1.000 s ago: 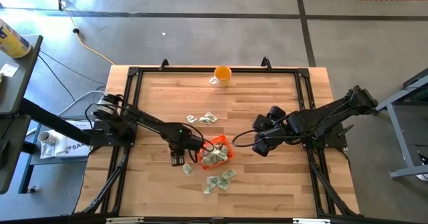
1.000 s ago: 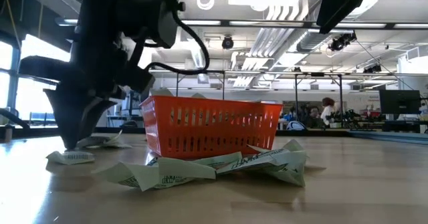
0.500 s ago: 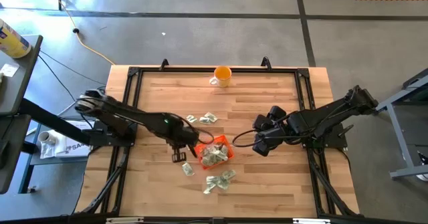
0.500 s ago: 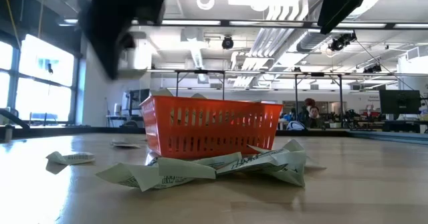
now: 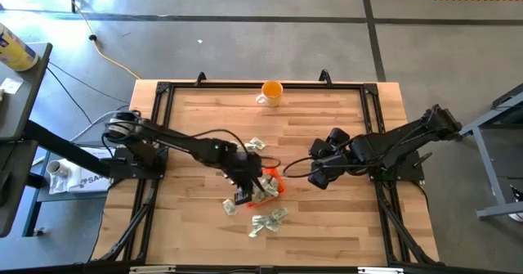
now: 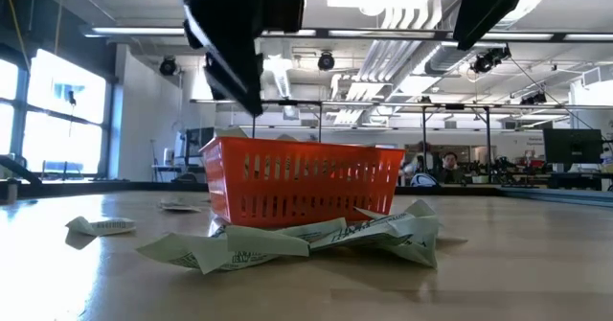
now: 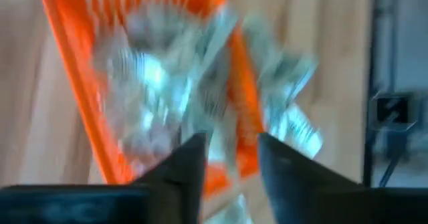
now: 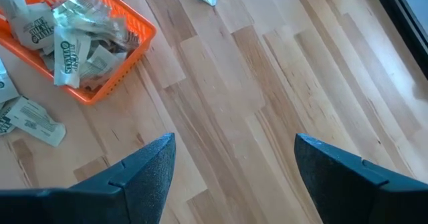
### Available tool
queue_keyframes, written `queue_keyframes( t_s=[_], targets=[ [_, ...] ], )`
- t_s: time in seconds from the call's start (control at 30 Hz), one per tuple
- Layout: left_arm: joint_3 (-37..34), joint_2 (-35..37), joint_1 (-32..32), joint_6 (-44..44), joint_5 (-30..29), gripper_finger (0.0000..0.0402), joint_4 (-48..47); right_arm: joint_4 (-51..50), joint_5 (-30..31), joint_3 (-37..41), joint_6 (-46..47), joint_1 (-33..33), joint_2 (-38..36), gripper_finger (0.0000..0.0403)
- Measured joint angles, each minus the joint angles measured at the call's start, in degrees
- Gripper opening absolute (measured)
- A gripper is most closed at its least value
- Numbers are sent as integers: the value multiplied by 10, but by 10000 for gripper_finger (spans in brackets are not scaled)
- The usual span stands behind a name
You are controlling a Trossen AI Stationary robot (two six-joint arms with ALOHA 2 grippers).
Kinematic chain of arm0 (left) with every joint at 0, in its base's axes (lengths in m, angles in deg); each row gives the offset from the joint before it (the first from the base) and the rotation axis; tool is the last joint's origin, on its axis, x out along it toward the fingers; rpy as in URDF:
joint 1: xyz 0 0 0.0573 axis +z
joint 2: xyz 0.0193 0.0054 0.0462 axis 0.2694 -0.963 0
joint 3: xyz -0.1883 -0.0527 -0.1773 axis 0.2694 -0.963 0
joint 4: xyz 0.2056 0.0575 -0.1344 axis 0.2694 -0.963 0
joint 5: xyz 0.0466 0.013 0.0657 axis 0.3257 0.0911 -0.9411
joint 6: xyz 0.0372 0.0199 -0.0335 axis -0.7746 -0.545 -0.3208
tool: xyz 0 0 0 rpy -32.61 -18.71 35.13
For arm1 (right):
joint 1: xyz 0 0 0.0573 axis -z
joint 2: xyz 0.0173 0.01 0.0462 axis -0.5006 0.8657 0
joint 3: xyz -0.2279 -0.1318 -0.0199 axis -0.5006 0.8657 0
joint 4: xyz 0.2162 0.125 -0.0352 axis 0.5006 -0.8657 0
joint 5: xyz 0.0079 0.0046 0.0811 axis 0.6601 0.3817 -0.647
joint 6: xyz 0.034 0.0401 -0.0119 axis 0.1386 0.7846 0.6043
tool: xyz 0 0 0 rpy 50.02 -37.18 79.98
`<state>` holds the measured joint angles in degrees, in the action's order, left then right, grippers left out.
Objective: Pick and place Stevia / Truvia into bins
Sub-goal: Put the stevia packet into the bin
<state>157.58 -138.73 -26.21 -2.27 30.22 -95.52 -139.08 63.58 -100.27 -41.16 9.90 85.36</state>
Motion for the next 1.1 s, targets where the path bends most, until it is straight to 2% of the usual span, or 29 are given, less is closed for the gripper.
queue_keyframes(
  t_s=[0.1, 0.2, 0.37, 0.43, 0.53, 0.67, 0.77, 1.0, 1.1],
  targets=[
    [1, -14, 0, 3, 0, 238, -18, -6, -5, 0, 0, 0, 0, 295],
    [23, 9, -1, 4, -16, 284, -82, -12, -10, 0, 0, 0, 0, 295],
    [40, 70, -26, -92, -167, 309, -266, -19, -8, 0, -3, 0, 0, 295],
    [17, 71, -17, -136, -183, 307, -301, -18, -5, 0, -9, 0, 0, 295],
    [-37, 72, 9, -194, -160, 296, -266, -17, -4, 0, -11, 2, 0, 295],
    [-106, 58, 24, -259, -146, 279, -152, -17, -6, 0, -11, 3, 0, 295],
    [-120, 52, 33, -267, -139, 272, -100, -17, -13, 0, -11, 3, 0, 295],
    [-143, 52, 31, -319, -125, 275, -77, -17, -20, 1, -14, 3, 0, 295],
    [-157, 43, 32, -332, -115, 275, -39, -14, -19, 1, -15, 5, 0, 295]
  ],
)
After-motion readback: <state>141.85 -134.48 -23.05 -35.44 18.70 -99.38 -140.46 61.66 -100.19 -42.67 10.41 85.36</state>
